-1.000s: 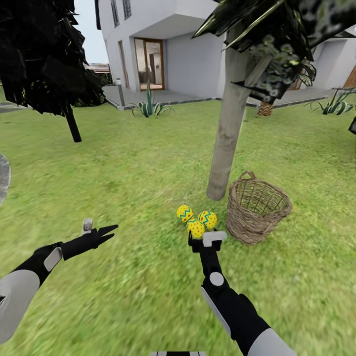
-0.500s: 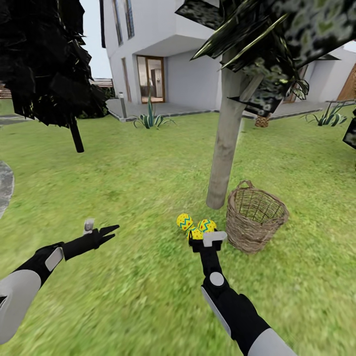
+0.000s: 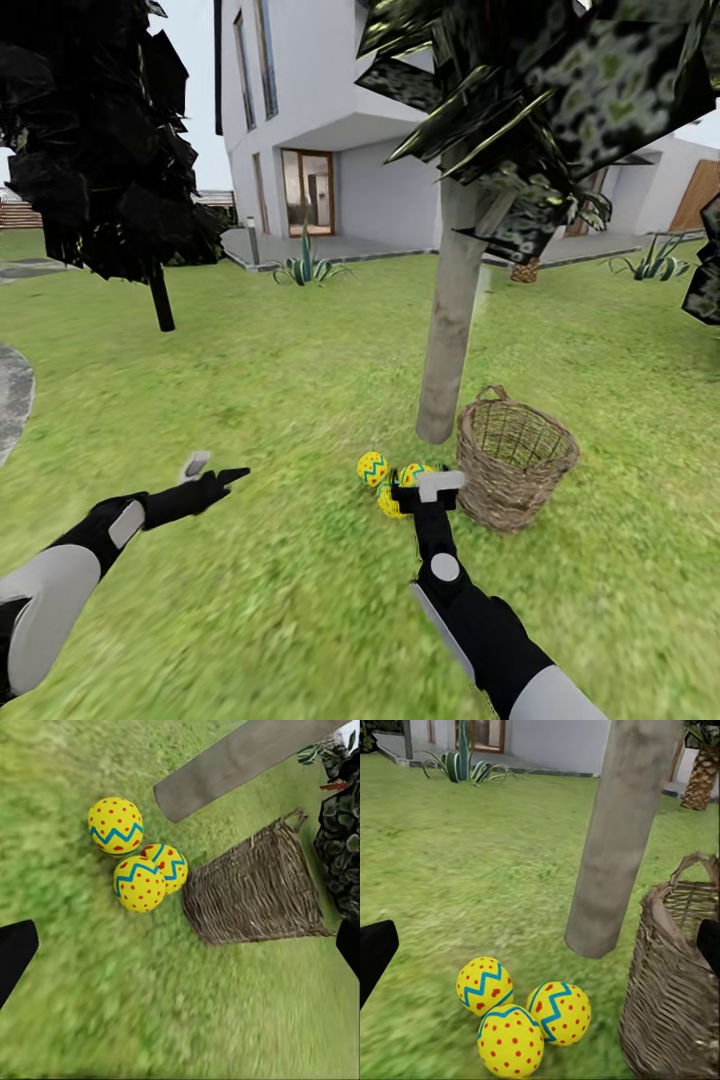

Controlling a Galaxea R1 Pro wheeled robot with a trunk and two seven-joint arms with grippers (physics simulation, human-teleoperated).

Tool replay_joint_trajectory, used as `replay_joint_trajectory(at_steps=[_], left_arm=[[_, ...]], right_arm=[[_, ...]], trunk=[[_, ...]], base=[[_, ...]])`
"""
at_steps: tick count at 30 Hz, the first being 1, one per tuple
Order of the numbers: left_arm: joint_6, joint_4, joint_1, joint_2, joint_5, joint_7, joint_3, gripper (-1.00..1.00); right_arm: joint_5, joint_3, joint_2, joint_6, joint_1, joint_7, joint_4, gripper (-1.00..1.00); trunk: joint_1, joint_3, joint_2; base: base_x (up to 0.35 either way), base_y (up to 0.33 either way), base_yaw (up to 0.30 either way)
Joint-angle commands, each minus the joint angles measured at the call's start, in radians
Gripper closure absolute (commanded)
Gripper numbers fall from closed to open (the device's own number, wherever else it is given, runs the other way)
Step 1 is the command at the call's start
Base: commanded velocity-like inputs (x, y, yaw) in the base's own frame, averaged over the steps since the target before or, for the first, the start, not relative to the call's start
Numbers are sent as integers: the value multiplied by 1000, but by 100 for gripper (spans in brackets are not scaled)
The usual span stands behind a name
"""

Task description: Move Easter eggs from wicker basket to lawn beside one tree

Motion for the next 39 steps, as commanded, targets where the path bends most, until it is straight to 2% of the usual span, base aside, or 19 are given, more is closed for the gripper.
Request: replay_joint_trajectory(at_steps=[1, 2, 3, 4, 6, 7, 9, 12, 14, 16, 20, 21, 24, 28, 31, 32, 35, 37, 39], left_arm=[[1, 7, -1, -6, 5, 20, 1, -100], [-37, 44, -1, -24, 3, 89, 1, -100], [-110, 86, -1, -37, 3, 168, 1, -100], [-223, 129, -1, -49, 3, 258, 1, -100], [-321, 176, -1, -67, 3, 311, 1, -100], [-357, 193, 7, -73, 3, 332, 1, -100], [-374, 199, 52, -80, 3, 369, 0, -100], [-379, 200, 64, -86, 3, 417, 0, -100], [-382, 201, 81, -97, 3, 484, 0, -100], [-390, 201, 99, -107, 3, 507, 0, -100], [-525, 201, 160, -143, 3, 592, 0, -100], [-573, 201, 180, -159, 3, 643, 0, -100], [-618, 201, 223, -184, 2, 719, 0, -100], [-663, 201, 290, -196, -8, 736, -1, -100], [-736, 201, 334, -206, -13, 739, -1, -100], [-779, 201, 367, -209, -15, 740, -2, -100], [-803, 201, 397, -213, -15, 741, -2, -100], [-810, 201, 415, -215, -14, 741, -2, -100], [-814, 201, 424, -215, -14, 741, -2, -100]], right_arm=[[-6, 3, -4, -6, 1, -12, 4, -100], [-6, 4, -12, -6, 9, -32, 6, -100], [-6, 5, -16, -6, 26, -52, 8, -100], [-7, 5, -18, -5, 54, -73, 6, -100], [-7, 5, -21, -4, 77, -84, -10, -100], [-6, 4, -22, -4, 109, -95, -26, -100], [-6, 3, -24, -4, 133, -123, -38, -100], [-6, 3, -29, -4, 138, -134, -42, -100], [-6, 3, -40, -4, 148, -141, -46, -100], [-6, 2, -43, -4, 153, -142, -46, -100], [-7, 2, -61, -4, 173, -142, -44, -100], [-7, 3, -73, -4, 194, -143, -46, -100], [-7, 4, -91, -5, 257, -163, -58, -100], [-6, 7, -95, -4, 313, -223, -61, -100], [-7, 12, -94, -5, 348, -262, -59, -100], [-8, 14, -95, -5, 374, -279, -57, -100], [-11, 15, -95, -13, 398, -292, -44, -100], [-13, 15, -95, -49, 406, -296, -13, -100], [-14, 16, -90, -120, 410, -295, 55, -100]], trunk=[[-1, 3, 0], [-1, 7, 0], [-2, 11, 0], [-2, 15, 1], [-3, 23, 1], [-3, 26, 1], [-4, 34, 2], [-6, 46, 2], [-6, 53, 3], [-7, 61, 3], [-9, 79, 4], [-10, 84, 5], [-11, 97, 5], [-13, 113, 6], [-24, 123, 27], [-28, 126, 34], [-40, 135, 55], [-47, 141, 69], [-55, 148, 83]], base=[[0, 0, 0], [0, 0, 0], [0, 0, 0], [0, 0, 0], [0, 0, 0], [0, 0, 0], [0, 0, 0], [0, 0, 0], [0, 0, 0], [0, 0, 0], [0, 0, 0], [0, 0, 0], [0, 0, 0], [0, 0, 0], [0, 0, 0], [0, 0, 0], [0, 0, 0], [0, 0, 0], [0, 0, 0]])
